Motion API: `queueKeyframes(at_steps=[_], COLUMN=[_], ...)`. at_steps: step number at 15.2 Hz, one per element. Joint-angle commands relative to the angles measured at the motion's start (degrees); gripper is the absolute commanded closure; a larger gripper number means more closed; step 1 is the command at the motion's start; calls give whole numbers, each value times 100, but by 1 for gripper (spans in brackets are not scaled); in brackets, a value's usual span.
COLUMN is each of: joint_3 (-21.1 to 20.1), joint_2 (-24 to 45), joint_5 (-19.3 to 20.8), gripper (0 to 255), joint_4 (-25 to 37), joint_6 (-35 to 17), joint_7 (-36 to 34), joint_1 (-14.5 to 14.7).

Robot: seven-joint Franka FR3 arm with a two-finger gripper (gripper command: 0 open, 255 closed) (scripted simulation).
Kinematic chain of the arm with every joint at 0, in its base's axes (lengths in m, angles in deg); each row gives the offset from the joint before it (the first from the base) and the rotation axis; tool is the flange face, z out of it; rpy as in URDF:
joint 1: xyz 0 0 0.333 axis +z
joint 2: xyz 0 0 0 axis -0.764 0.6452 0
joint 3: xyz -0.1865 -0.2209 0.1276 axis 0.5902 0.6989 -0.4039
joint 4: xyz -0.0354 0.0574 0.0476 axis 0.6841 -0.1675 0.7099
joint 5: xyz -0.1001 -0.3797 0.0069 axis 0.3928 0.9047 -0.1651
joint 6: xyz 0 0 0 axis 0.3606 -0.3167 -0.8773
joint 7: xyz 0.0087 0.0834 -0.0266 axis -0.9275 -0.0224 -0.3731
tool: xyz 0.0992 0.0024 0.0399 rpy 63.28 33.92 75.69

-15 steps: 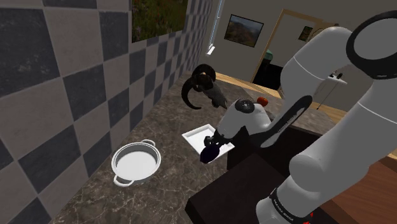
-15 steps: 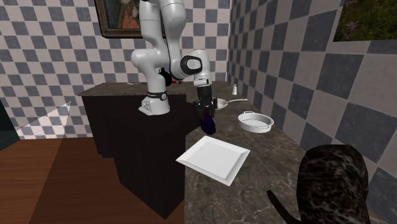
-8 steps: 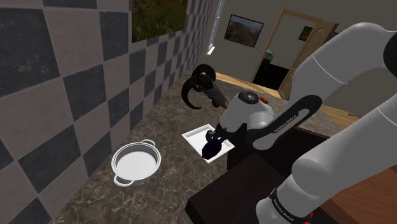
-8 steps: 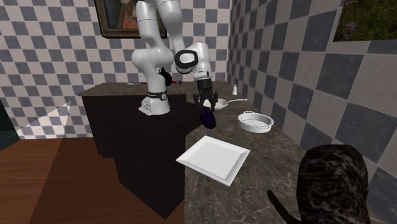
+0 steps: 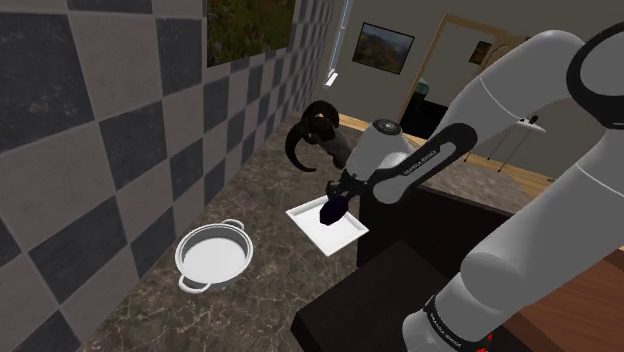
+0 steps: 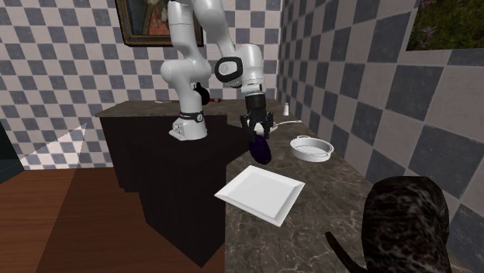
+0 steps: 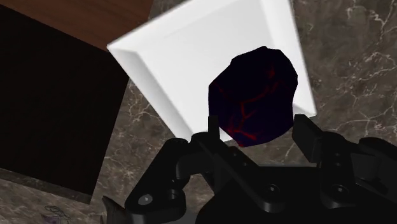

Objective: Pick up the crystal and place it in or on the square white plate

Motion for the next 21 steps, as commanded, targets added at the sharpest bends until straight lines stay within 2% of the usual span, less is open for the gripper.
queueKeyframes(at_steps=[1, 7, 14, 21], joint_3=[146, 313, 431, 745], joint_2=[138, 813, 1354, 1943], joint_5=[-432, -1559, -1138, -714], gripper=[255, 255, 255, 255], joint_4=[283, 1476, 1481, 1562], joint_6=[100, 514, -19, -535], joint_7=[562, 2010, 1626, 1208], joint_1=[29, -137, -104, 121])
